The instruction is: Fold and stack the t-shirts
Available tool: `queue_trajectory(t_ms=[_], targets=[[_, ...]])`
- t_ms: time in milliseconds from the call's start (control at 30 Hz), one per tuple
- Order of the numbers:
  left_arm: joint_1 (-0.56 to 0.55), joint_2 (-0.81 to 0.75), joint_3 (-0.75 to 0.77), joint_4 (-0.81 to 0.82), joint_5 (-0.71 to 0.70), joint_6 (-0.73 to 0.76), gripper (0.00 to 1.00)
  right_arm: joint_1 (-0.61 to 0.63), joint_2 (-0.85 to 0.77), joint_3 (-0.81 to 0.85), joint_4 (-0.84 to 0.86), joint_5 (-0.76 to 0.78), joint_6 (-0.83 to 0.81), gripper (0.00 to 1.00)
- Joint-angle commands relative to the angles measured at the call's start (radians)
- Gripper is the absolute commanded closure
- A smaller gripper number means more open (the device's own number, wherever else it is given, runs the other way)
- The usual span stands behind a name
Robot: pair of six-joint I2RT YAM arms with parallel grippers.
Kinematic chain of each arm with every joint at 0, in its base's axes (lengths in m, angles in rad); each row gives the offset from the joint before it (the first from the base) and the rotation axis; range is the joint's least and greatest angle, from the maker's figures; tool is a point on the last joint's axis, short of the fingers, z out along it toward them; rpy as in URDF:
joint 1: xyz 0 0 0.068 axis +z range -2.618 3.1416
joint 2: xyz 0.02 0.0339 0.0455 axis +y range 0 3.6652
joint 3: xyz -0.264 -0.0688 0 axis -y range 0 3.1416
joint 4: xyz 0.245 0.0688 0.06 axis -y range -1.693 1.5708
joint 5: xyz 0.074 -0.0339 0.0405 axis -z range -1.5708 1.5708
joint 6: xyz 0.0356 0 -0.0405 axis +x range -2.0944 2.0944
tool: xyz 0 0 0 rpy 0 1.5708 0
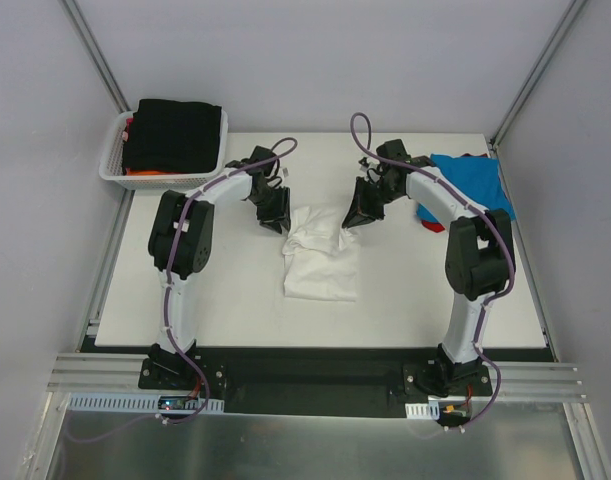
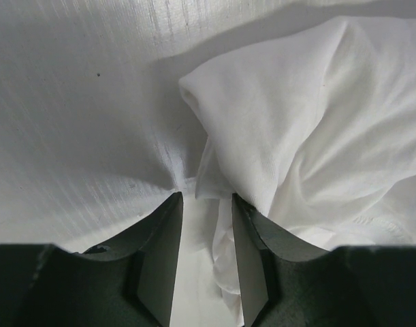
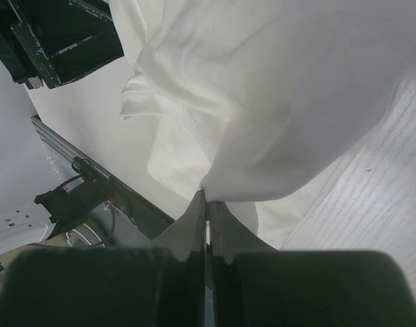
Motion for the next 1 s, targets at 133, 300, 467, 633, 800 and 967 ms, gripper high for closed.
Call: queue_trajectory(t_ms=[133, 300, 467, 633, 800, 967], targets=[[0.014, -0.118, 0.029, 0.015, 0.018, -0.002, 0.62, 0.010, 0.013, 0.052, -0.015, -0.019, 0.000, 0.99], [0.019, -0.113, 0.038, 0.015, 0.017, 0.001, 0.61, 0.012, 0.020, 0.060, -0.018, -0.022, 0.000, 0.99], [0.020, -0.098, 0.033, 0.015, 0.031, -0.002, 0.62, 0.012, 0.025, 0.077, -0.029, -0.018, -0.005, 0.99], [0.019, -0.075, 0.023, 0.021, 0.035, 0.000, 0.63, 0.013, 0.020, 0.074, -0.037, -0.013, -0.008, 0.99], [0.019, -0.066, -0.020, 0.047, 0.047, -0.003, 0.63, 0.012, 0.022, 0.081, -0.040, -0.010, -0.006, 0.99], [0.019, -0.053, -0.043, 0.061, 0.052, -0.002, 0.64, 0.012, 0.027, 0.086, -0.040, -0.010, -0.003, 0.99]])
